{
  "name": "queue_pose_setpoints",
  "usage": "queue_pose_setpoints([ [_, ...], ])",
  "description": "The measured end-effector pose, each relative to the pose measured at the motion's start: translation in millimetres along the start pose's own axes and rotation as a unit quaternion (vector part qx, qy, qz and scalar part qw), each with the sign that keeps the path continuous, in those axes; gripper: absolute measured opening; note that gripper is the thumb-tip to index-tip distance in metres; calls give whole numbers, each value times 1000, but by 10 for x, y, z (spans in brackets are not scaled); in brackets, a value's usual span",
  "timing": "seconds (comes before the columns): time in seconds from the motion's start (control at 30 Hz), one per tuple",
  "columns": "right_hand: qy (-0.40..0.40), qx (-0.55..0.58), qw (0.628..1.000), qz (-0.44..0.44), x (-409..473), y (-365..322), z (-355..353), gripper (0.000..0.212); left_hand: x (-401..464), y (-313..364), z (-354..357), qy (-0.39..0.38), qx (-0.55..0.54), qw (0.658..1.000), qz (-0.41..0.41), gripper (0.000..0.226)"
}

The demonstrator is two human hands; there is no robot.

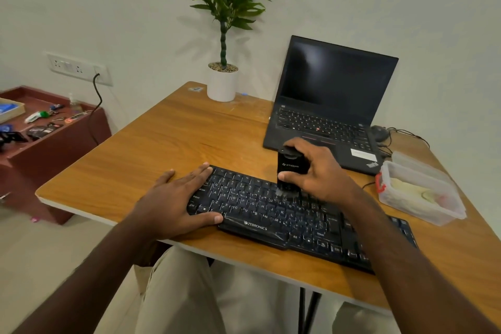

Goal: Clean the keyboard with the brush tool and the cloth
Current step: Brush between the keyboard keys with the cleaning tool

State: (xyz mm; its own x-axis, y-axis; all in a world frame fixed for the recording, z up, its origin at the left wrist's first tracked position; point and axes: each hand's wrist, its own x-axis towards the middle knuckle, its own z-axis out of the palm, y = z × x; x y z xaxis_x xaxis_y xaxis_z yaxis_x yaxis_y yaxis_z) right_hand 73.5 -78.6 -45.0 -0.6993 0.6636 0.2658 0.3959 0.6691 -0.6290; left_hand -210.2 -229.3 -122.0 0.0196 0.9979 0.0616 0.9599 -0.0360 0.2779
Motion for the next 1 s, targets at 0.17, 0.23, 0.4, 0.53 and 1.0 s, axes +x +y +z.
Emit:
queue_pose_setpoints([
  [0.17, 32, 72, 997, -17, 62, -153, 244, 44, 4, 4, 7, 3, 2, 1000, -2, 114],
  [0.23, 27, 83, 996, -19, 43, -128, 354, 45, -2, 6, 9, 1, 5, 1000, -2, 114],
  [0.4, -3, 65, 998, 0, -115, 50, 103, 44, 2, 1, 14, 5, -2, 1000, -3, 112],
  [0.53, -42, 12, 999, 3, -115, 89, -209, 40, 3, -6, 13, 7, -3, 1000, -5, 113],
  [1.0, -62, -39, 997, 23, -169, 160, -287, 41, 16, 19, 2, 6, 12, 1000, -6, 113],
])
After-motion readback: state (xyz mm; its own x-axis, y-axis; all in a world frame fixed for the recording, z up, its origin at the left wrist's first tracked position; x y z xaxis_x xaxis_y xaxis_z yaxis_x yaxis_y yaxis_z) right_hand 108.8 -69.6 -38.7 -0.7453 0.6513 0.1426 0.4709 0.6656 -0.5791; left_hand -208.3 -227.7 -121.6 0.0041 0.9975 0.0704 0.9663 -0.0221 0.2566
